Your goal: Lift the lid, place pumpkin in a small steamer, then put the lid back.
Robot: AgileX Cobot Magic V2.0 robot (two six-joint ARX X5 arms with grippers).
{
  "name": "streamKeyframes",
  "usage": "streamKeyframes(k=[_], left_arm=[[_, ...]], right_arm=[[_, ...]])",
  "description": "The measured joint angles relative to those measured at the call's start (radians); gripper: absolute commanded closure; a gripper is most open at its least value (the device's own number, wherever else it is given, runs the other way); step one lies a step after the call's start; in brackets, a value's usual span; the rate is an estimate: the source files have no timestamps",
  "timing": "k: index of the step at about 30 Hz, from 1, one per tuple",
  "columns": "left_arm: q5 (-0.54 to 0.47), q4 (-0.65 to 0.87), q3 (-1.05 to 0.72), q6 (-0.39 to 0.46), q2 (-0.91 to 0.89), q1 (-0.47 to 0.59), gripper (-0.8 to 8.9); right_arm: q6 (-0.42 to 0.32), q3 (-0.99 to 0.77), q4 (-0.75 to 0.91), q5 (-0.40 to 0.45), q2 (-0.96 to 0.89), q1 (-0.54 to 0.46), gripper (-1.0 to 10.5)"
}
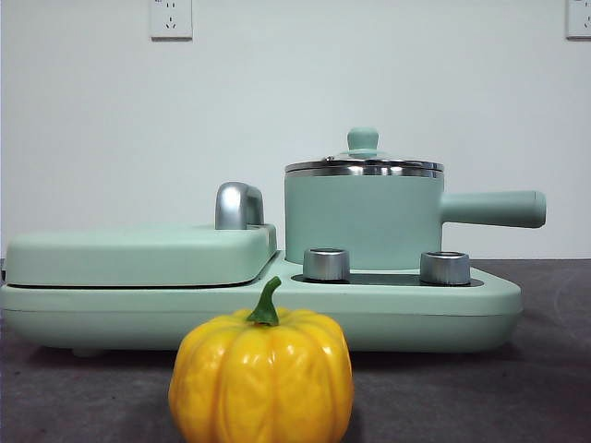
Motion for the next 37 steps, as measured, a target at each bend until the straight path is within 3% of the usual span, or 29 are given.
streamKeyframes(k=[3,6,10,14,17,30,37], left_arm=[[0.0,0.0,0.0,-0.138,0.0,0.0,8.07],[0.0,0.024,0.0,-0.268,0.0,0.0,8.07],[0.0,0.108,0.0,-0.326,0.0,0.0,8.07],[0.0,0.245,0.001,-0.314,0.0,0.0,8.04],[0.0,0.241,0.027,-0.293,0.0,0.0,8.03],[-0.03,-0.119,0.442,-0.182,0.132,0.0,8.03],[-0.029,-0.154,0.601,-0.055,0.261,0.0,8.03]], right_arm=[[0.103,0.0,0.0,0.001,0.0,0.0,9.1],[0.157,0.0,0.007,0.001,0.0,0.0,9.1],[0.182,0.0,0.089,0.0,0.0,0.0,9.1],[0.187,0.011,0.168,0.002,0.0,0.0,9.4],[0.19,0.065,0.144,0.005,0.0,0.0,9.3],[0.192,0.389,-0.101,0.005,0.064,0.0,9.4],[0.191,0.513,-0.15,-0.019,0.167,0.0,9.4]])
